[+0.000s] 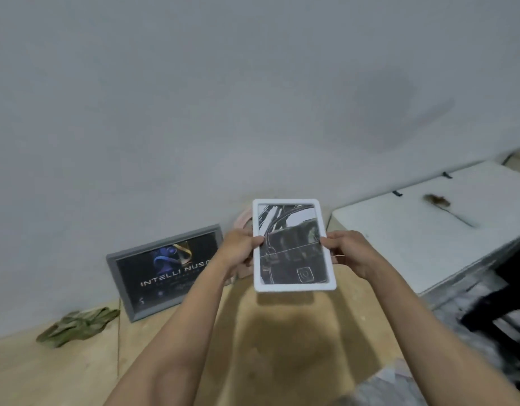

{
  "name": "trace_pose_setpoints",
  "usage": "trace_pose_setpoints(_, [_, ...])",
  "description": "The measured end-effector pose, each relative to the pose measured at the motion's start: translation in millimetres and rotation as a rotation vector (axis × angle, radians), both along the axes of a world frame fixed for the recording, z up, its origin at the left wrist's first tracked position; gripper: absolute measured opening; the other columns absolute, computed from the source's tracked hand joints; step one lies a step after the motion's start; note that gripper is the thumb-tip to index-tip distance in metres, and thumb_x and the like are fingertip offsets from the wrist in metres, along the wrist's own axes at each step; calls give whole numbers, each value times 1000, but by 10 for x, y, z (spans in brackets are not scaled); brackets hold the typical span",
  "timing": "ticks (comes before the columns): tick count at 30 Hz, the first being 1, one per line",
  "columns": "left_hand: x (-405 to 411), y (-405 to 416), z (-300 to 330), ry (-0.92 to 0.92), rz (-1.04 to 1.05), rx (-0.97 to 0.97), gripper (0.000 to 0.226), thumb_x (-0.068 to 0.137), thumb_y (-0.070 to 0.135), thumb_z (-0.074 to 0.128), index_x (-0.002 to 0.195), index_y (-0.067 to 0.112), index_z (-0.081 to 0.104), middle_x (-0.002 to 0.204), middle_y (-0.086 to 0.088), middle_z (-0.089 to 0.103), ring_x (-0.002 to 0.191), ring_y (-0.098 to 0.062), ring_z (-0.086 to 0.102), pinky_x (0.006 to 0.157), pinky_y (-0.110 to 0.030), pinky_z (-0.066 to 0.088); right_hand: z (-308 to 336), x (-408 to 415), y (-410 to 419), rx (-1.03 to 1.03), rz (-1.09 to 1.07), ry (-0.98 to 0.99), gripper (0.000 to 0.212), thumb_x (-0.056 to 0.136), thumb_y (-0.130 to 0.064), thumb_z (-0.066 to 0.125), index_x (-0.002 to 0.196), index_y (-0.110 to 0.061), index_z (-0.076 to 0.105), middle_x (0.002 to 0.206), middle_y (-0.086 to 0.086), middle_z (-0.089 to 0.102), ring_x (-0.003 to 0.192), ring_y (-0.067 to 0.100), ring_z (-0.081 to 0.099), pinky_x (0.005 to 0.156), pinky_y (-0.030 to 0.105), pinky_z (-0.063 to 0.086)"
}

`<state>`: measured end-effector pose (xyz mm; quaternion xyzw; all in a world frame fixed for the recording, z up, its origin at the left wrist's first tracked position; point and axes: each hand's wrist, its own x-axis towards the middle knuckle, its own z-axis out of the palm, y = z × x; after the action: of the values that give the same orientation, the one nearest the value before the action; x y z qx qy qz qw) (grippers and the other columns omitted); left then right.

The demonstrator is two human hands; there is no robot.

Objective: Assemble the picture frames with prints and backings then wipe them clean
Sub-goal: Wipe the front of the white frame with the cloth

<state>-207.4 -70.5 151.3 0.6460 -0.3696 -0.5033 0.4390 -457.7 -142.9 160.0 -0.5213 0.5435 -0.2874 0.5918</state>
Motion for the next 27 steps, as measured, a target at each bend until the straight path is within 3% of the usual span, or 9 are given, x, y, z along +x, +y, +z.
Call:
trace_pose_setpoints(2, [-340,-518,-136,28,-34,16,15,83,10,67,90,-3,71,75,-22,68,63,-30,50,49,-31,31,-126,-397,-362,39,-49,11,8,85,-4,64,77,-4,66,66,8,61,60,20,52,66,34,48])
trace_pose_setpoints(5, [-713,-1208,-322,44,-55,36,12,72,11,70,82,6,75,77,-21,72,72,-38,60,61,-43,42,-293,-791,-860,75,-117,12,9,83,-4,65,74,-4,61,64,10,58,53,17,53,57,28,48])
trace_pose_setpoints(9, [-1130,-1958,-518,-62,-59,14,16,85,6,68,97,13,75,82,-7,75,72,-23,70,68,-36,56,-616,-1185,-1529,70,-174,80,11,84,-13,67,88,-4,71,80,11,70,67,22,63,64,32,51])
trace_pose_setpoints(11, [-1263,-2289,-642,-112,-63,17,17,86,8,68,91,24,73,88,-5,76,78,-22,71,72,-38,59,-759,-1316,-1843,57,-173,97,11,83,-12,69,92,-6,71,81,9,70,67,21,61,65,32,51])
trace_pose_setpoints(15, [-1395,-2825,-991,-236,-25,34,26,82,6,71,67,20,55,71,0,57,69,-19,54,69,-35,47,-991,-1442,-2302,-6,-159,109,8,83,-10,69,91,-12,70,74,2,69,66,19,59,66,32,50])
trace_pose_setpoints(17, [-1442,-3004,-1125,-292,16,49,30,81,12,71,63,22,49,72,-4,58,69,-21,54,69,-40,48,-1124,-1464,-2452,-62,-130,154,8,84,-12,69,91,-15,71,78,0,70,68,18,61,66,30,50])
trace_pose_setpoints(21, [-1492,-3164,-1218,-401,70,48,6,91,16,67,92,22,69,88,0,69,85,-25,66,81,-41,55,-1330,-1401,-2589,-174,-52,312,15,87,-24,67,101,-20,72,93,-7,72,81,12,66,79,29,51])
trace_pose_setpoints(23, [-1488,-3213,-1276,-436,95,48,13,92,17,66,105,16,71,93,1,70,89,-25,66,85,-41,55,-1400,-1345,-2614,-187,-57,370,17,89,-26,66,104,-21,72,97,-7,71,86,10,65,85,29,49])
trace_pose_setpoints(27, [-1448,-3258,-1399,-462,118,88,11,91,13,67,101,14,72,92,-2,70,91,-24,66,82,-34,53,-1496,-1272,-2667,-273,-65,500,21,86,-27,65,105,-24,74,99,-8,74,90,10,66,88,30,50])
